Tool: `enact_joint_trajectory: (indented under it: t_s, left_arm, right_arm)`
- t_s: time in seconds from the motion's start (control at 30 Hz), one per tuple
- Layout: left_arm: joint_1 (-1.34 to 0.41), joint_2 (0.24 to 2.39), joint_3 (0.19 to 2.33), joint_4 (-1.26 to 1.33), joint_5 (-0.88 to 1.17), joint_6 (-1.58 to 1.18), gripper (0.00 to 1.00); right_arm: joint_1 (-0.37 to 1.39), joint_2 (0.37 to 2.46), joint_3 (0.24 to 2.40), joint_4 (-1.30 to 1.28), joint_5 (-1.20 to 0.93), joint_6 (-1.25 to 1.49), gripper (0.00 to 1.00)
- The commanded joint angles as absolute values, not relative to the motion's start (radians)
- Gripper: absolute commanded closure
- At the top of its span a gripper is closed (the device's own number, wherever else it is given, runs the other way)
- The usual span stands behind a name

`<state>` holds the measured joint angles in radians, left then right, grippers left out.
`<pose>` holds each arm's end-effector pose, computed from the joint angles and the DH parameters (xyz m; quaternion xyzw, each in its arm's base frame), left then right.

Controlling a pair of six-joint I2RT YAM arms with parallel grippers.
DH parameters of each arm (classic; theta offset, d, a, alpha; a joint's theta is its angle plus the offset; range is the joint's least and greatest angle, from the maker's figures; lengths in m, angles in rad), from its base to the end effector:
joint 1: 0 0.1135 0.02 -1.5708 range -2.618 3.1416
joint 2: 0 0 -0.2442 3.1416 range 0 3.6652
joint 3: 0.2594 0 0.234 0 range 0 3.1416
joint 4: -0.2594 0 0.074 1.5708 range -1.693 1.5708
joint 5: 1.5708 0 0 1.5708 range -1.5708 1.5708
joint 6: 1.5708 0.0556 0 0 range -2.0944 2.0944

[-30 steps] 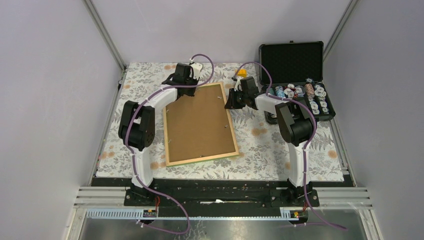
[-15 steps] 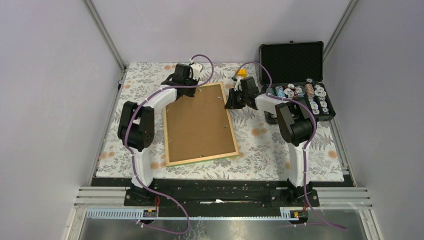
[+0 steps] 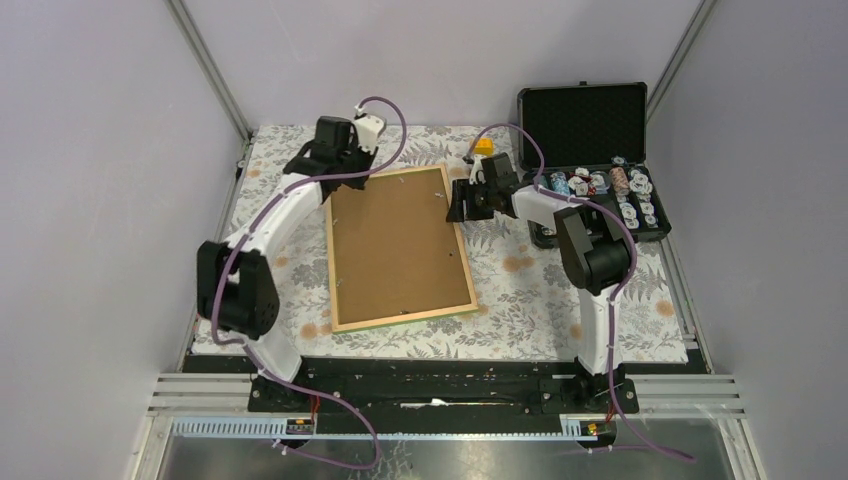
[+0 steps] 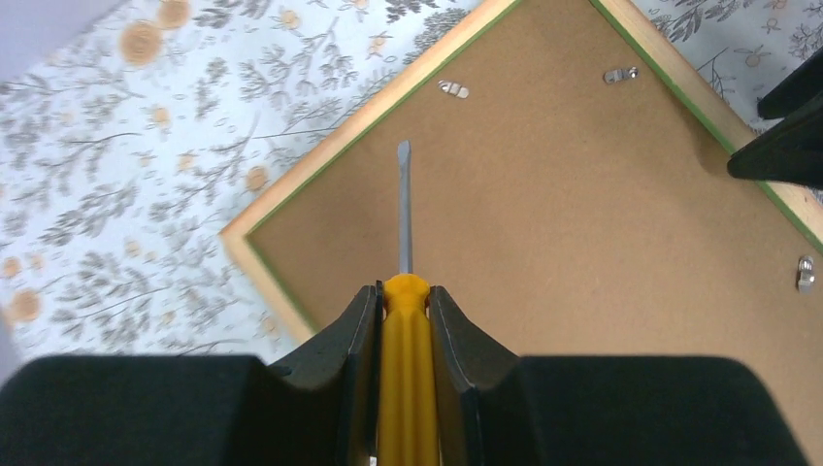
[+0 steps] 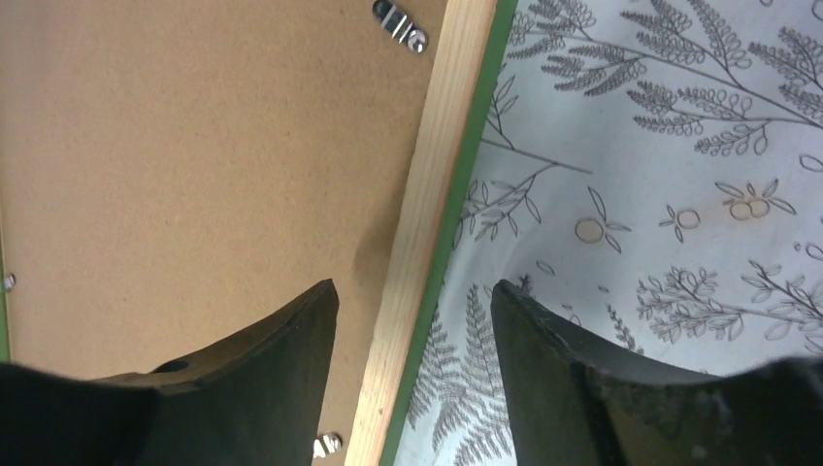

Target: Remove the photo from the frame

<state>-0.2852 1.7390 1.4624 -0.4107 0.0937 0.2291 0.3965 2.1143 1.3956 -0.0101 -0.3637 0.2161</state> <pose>0.3774 -0.1161 0.2682 0.2490 0.8682 -0.0543 0.4257 0.4075 0.1920 0.1349 -0.1545 0.8873 0.2786 0.3335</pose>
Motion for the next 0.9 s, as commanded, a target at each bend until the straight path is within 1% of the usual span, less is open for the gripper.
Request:
enact_joint_trajectory:
  t_s: [0.0, 0.1, 0.3, 0.43, 0.6, 0.87]
  left_arm:
    - [-0.251, 1.598, 1.396, -0.487, 0.08, 0.321, 1.0]
    - [-0.229, 1.553, 1.358, -0.521, 0.056, 0.34, 1.0]
    - [-0.216, 1.476, 1.288, -0.583, 0.022, 0.412, 1.0]
    - [-0.216, 1.445, 1.262, -0.597, -0.028, 0.423, 1.0]
    - [-0.218, 1.468, 1.258, -0.613, -0.115, 0.465, 1.0]
    - [-0.218, 1.466, 1.243, -0.633, -0.133, 0.518, 1.0]
  right_arm:
    - [0.393, 2.03, 1.399, -0.132, -0.36, 0.183, 0.26]
    - [0.393, 1.991, 1.387, -0.158, -0.366, 0.177, 0.14]
    - [0.393, 1.945, 1.321, -0.186, -0.379, 0.157, 0.1]
    - [0.393, 1.949, 1.303, -0.176, -0.381, 0.15, 0.11]
    - [0.393, 1.982, 1.32, -0.174, -0.401, 0.165, 0.17]
    - [0.393, 2.0, 1.297, -0.154, -0.418, 0.182, 0.23]
